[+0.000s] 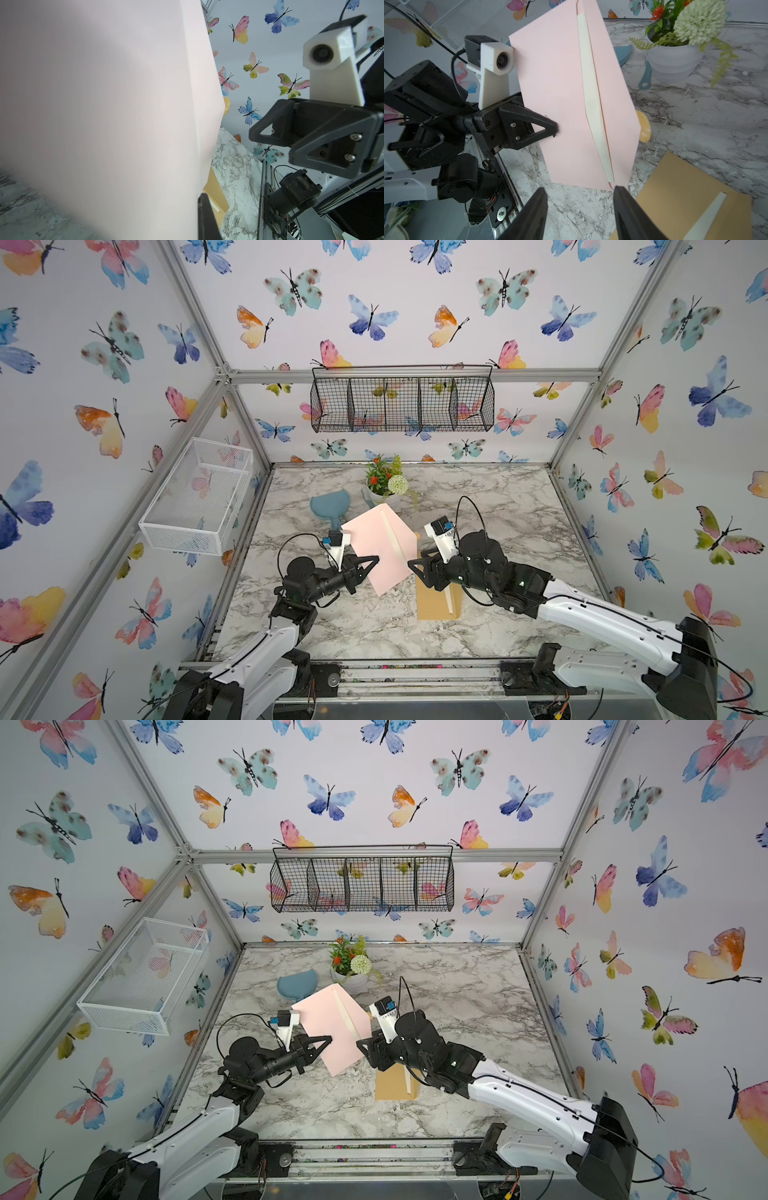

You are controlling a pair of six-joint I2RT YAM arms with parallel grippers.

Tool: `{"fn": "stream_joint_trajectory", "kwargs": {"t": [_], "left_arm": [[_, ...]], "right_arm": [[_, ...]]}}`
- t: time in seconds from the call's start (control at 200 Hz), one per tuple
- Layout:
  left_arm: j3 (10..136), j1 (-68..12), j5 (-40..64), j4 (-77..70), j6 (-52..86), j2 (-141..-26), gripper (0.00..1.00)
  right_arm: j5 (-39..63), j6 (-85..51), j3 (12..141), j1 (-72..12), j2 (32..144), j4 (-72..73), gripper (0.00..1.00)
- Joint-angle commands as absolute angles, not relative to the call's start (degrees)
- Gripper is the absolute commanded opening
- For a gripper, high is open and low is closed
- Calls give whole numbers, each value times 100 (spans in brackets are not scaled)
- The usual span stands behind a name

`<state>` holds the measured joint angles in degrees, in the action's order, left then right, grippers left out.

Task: Take the letter paper out of the envelope
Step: Pick up the envelope from the center of the board, then take out the letter paper from the envelope.

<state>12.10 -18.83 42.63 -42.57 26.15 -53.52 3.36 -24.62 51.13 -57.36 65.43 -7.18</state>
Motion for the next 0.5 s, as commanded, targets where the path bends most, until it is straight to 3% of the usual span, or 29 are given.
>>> {"fn": "stream_joint_trajectory", "kwargs": {"t": [0.0,0.31,0.496], "left_arm": [[1251,-1890,4302,-4313,2560,-5316,5],[1229,-1907,4953,-4745,2569,-5456,1],[1208,-1907,5302,-5164,2772,-5598,1]], "right_arm": [[778,-2567,5312,-5757,6777,-549,56],[706,-2091,5810,-5673,7595,-470,62],[1607,-1939,5990,-4965,7635,-654,60]]}}
